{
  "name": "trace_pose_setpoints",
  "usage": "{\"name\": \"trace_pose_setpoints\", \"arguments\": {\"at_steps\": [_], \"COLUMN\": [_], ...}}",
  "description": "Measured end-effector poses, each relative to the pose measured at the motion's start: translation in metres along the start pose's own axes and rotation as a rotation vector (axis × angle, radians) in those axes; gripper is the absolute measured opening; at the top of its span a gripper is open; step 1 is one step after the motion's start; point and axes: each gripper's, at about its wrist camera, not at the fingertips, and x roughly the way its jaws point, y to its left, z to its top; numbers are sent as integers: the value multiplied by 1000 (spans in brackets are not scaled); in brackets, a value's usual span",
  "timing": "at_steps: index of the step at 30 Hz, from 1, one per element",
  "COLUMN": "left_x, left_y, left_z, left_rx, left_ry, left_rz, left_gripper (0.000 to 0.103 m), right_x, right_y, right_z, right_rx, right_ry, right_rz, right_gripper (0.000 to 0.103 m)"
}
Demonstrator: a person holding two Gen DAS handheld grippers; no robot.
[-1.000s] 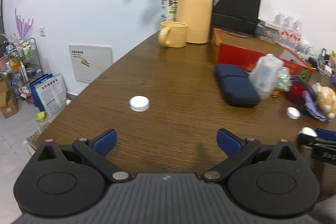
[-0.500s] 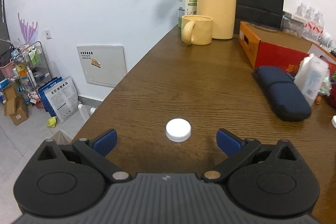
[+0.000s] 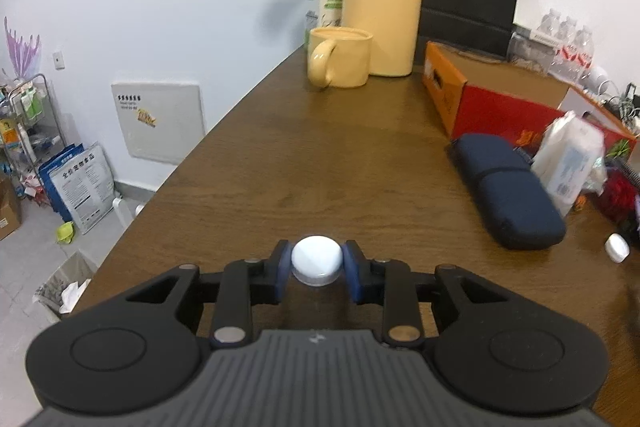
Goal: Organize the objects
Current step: 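Carry both caps into the cardboard box and open both grippers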
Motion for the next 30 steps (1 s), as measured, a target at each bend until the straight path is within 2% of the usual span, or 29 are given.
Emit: {"name": "trace_pose_setpoints", "arguments": {"at_steps": [4, 10, 14, 19, 23, 26, 30], "left_x": [-7, -9, -1, 24, 49, 71, 100], "left_y": [-22, -75, -119, -173, -200, -219, -232], "left_z": [17, 56, 85, 121, 144, 158, 168], "left_rx": [19, 38, 48, 38, -13, -17, 1], "left_ry": [-46, -132, -182, -205, -199, -196, -173], "left_rz": [-40, -128, -180, -209, -212, -179, -134], "left_gripper": [29, 29, 29, 29, 29, 29, 29], "right_x": [-5, -3, 12, 45, 80, 113, 152], "right_y": [-6, -18, -28, -43, -58, -66, -74], "right_z": [13, 46, 73, 116, 151, 170, 177], "right_rx": [-6, -16, -27, -21, -4, 14, 26], "right_ry": [-46, -145, -194, -223, -205, -166, -101], "right_rz": [7, 15, 13, 18, 20, 7, -41], "right_gripper": [39, 39, 39, 39, 39, 39, 39]}}
